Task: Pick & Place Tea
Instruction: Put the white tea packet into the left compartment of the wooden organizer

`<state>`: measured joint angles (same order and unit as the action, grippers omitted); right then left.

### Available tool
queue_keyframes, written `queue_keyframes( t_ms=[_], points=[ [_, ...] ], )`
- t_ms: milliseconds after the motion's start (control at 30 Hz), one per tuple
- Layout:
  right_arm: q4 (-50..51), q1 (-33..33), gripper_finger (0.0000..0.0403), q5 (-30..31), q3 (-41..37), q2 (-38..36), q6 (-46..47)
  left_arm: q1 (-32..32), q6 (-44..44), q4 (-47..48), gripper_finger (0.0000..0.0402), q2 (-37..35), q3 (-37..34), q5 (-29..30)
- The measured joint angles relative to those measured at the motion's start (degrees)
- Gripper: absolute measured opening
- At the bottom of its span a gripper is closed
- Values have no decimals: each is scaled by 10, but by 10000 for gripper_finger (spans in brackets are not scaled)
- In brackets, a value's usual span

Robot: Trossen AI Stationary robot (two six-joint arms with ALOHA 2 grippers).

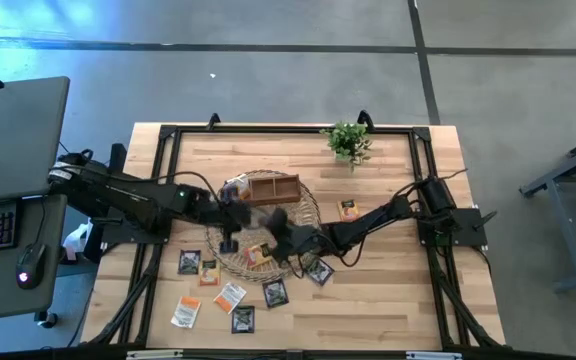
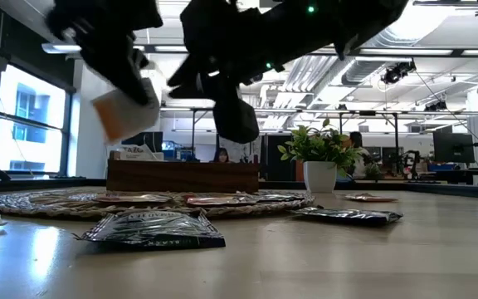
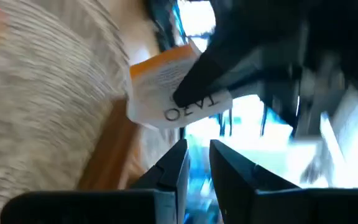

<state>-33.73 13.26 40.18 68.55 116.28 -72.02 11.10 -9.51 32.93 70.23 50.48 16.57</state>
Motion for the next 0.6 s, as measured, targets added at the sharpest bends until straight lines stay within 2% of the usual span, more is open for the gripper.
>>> queue_keyframes(
  t_ms=[200,300,433,500,600],
  points=[
    [7,-28,48,55,0,-23,122,-56,-72,-6,3,-64,-5,153],
    [8,-39,42,71,0,-36,163,-77,-105,-9,2,-108,-45,199],
    [11,-53,35,72,0,-43,195,-95,-105,-142,1,-170,-152,195],
    [13,-58,33,61,0,-44,206,-102,-66,-270,1,-196,-209,166],
    [23,-64,32,27,0,-46,237,-114,-51,-378,1,-214,-285,130]
  ],
)
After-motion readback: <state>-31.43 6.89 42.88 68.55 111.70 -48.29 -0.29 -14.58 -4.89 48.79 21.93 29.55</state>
